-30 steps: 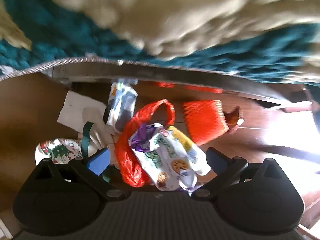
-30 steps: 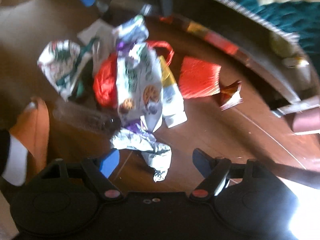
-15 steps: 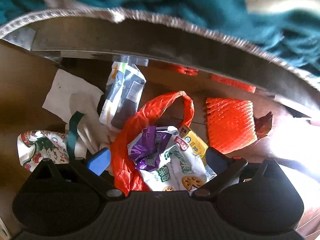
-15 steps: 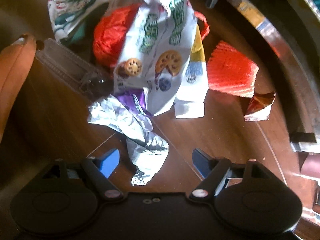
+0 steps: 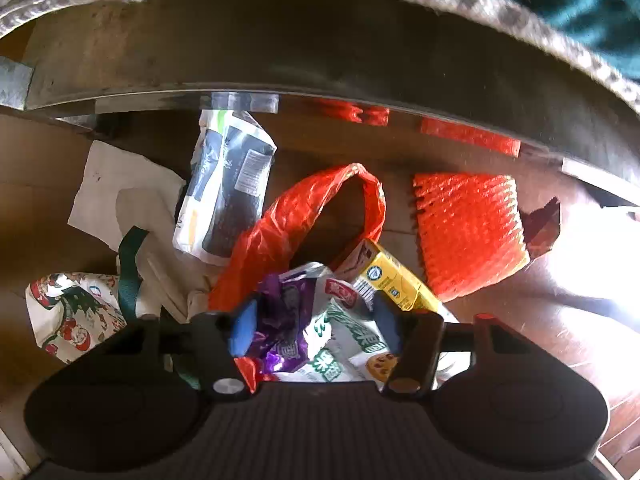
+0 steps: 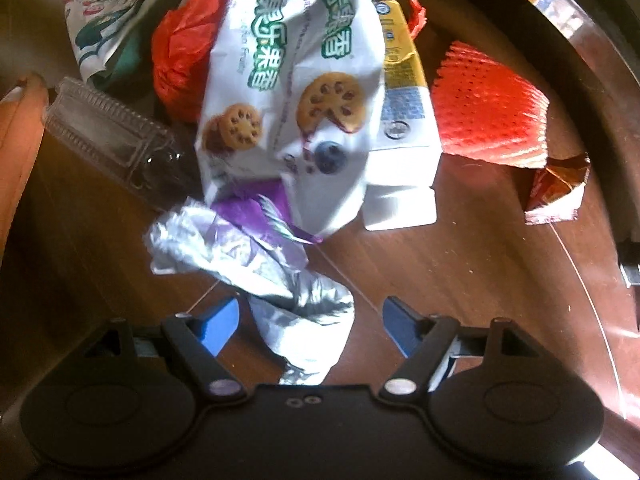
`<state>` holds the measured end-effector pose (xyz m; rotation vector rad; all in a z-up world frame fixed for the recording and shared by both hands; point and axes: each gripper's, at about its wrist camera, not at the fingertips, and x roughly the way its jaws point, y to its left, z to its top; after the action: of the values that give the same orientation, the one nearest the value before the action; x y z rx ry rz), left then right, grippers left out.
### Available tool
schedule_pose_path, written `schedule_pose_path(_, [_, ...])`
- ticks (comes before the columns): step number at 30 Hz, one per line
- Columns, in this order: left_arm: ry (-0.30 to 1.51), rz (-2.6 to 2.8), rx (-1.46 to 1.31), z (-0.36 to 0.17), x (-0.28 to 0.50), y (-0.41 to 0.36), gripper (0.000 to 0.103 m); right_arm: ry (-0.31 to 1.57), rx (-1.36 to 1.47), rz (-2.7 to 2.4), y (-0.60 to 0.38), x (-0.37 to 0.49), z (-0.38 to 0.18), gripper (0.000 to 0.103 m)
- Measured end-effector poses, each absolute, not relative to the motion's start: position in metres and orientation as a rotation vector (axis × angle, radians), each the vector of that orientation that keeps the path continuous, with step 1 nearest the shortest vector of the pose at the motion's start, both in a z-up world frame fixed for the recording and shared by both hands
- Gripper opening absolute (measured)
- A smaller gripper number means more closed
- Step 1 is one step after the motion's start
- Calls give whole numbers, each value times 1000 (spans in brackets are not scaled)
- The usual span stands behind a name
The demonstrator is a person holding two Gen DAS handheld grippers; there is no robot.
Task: Collect trash
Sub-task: 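Lower the right tool to the crumpled silver foil and close on it, then lift the silver foil with the right tool and carry it to the teal bin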
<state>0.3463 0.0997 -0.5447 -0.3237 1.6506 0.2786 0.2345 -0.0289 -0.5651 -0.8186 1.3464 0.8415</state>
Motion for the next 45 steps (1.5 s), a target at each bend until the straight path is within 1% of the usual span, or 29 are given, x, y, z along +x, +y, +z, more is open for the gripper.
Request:
schedule_pose_path(2, [1650,274,-306,-544,345,99,53,1311,-857,819,-27,231,-567,76])
schedule_pose_path(3, [1650,271,-300,-544,345,98,49,1311,-856,820,-26,229,-568,74])
schedule_pose_path(4, [1650,269,-295,-544,344,98,42,1316,-856,824,-25,228,-569,56])
schedule_pose_path(5, [1652,266,-293,-545,343,97,39,1315,-870,818,-25,227,-570,50])
schedule_pose_path(6, [1655,266,-292,-546,343,97,35,1308,-878,814,-25,225,-570,50])
schedule_pose_path(11, [1642,257,-266,-542,340,95,32,1315,-885,819,-27,223,-568,49])
schedule_pose_path(15, [1632,259,-264,-532,339,96,29,1321,-901,818,-14,221,-556,48])
schedule_pose_path(21, [1559,240,-225,-491,329,92,27,1263,-958,820,-7,216,-510,48])
schedule_pose_path(24, [1517,219,-208,-463,318,89,26,1227,-973,795,-11,218,-476,48])
schedule_pose_path(30, [1417,196,-212,-392,294,86,24,1129,-940,693,-27,223,-404,48])
schedule_pose_path(32, [1363,187,-204,-364,287,86,24,1079,-926,668,-31,219,-374,48])
schedule_pose_path(39, [1182,152,-218,-261,261,85,24,953,-820,572,-51,214,-296,48])
schedule_pose_path(45, [1005,123,-228,-170,237,85,24,818,-790,521,-71,200,-234,48])
